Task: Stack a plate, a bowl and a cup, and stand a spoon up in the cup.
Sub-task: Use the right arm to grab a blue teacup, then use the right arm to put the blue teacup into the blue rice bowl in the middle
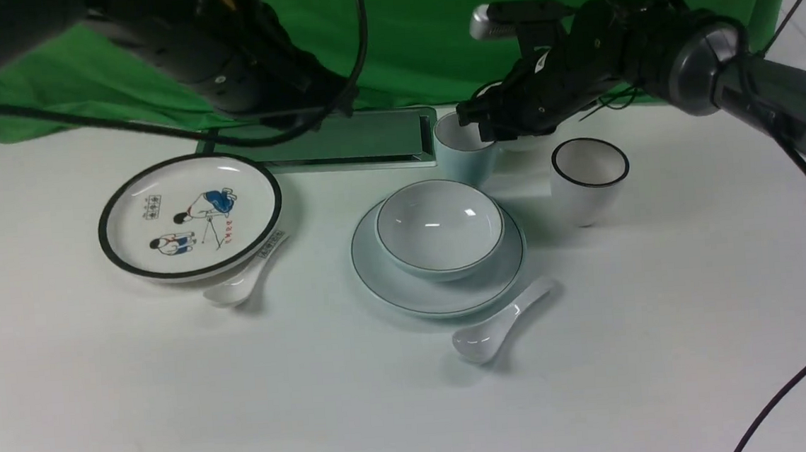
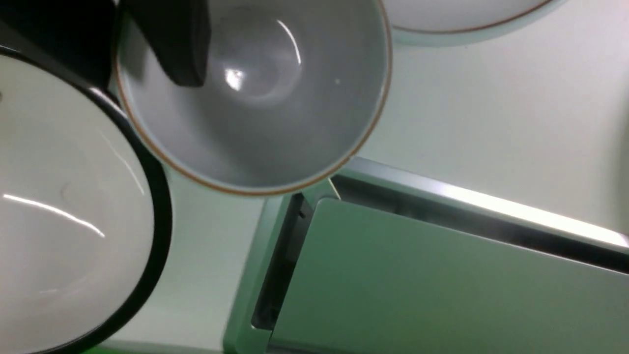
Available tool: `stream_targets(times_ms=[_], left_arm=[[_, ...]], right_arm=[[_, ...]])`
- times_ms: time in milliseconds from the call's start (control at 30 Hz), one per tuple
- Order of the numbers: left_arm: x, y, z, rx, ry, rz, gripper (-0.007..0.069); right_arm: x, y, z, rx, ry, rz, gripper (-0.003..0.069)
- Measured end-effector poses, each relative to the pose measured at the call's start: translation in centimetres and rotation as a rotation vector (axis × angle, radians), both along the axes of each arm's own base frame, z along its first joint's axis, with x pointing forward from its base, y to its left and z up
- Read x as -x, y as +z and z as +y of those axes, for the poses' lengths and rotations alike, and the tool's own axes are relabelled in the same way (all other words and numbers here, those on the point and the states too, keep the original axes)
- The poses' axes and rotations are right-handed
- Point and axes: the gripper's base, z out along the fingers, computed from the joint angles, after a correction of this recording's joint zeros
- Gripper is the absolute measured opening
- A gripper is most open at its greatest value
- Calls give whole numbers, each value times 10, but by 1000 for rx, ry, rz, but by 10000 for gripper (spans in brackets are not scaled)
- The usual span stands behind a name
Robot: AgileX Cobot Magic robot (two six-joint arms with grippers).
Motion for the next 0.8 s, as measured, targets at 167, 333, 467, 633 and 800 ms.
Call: stream_targets(times_ms=[167,333,467,633,800], left_arm=[[42,15,16,32,7,-83,94],[90,27,35,58,11,-174,94],[125,18,48,57,12,-184,94],[162,-17,62,48,14,-160,94],[176,-61,68,20,18,-92,94]], right_arm=[[-1,0,0,-1,0,-9,175],[-1,0,0,29,36,-31,75],[3,13,-1,51,69,-47,76],[30,73,0,86,151,-68,76],[62,95,13,183,261,19,76]])
